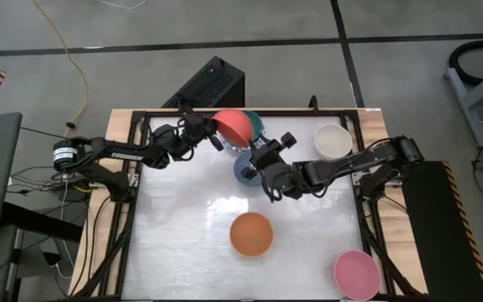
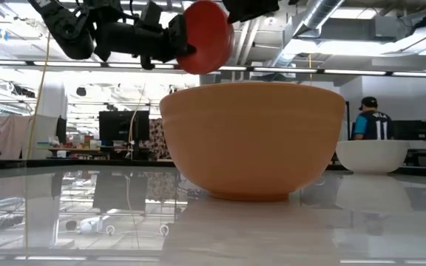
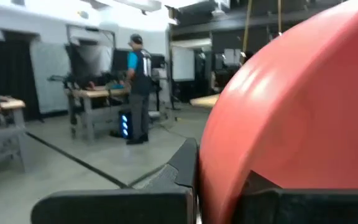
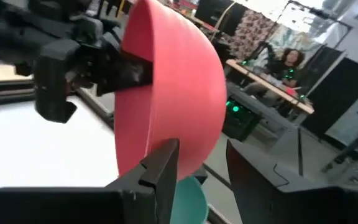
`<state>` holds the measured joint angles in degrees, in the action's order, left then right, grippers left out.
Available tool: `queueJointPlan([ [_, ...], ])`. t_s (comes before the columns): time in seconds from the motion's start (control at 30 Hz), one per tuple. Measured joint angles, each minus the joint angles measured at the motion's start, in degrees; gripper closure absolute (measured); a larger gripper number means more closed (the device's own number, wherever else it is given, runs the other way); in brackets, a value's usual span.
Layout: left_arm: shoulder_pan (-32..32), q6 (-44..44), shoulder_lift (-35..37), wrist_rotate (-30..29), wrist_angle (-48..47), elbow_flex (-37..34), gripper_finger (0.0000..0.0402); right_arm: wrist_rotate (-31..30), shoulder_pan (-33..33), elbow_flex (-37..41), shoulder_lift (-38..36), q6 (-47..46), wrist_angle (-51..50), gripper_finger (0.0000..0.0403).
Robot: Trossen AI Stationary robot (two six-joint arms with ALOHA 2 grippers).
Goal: Nest bowls inside each other
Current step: Stack the orange bowl on top of the green bowl
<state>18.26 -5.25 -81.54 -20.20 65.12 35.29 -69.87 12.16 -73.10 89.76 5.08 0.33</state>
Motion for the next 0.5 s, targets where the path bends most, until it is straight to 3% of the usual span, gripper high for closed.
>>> queueJointPlan([
  [0.13, 3.32, 7.90, -0.24, -1.15, 1.67, 0.02, 0.0401, 1.00, 0.47, 0.00, -0.02, 4.44, 5.98, 0.0243],
  [0.23, 5.34, 16.70, -0.22, -9.60, 1.51, 0.07, 0.0401, 1.55, 1.75, 0.00, 0.00, 8.17, 10.80, 0.0243],
  [0.33, 5.76, 17.77, -0.24, -16.27, 1.44, 0.07, 0.0401, 1.62, 2.01, 0.00, 0.00, 9.94, 13.64, 0.0243],
  [0.5, 5.34, 16.58, -0.24, -16.73, 2.18, 0.12, 0.0401, 3.56, -1.09, 0.00, 1.13, 10.17, 16.52, 0.0243],
])
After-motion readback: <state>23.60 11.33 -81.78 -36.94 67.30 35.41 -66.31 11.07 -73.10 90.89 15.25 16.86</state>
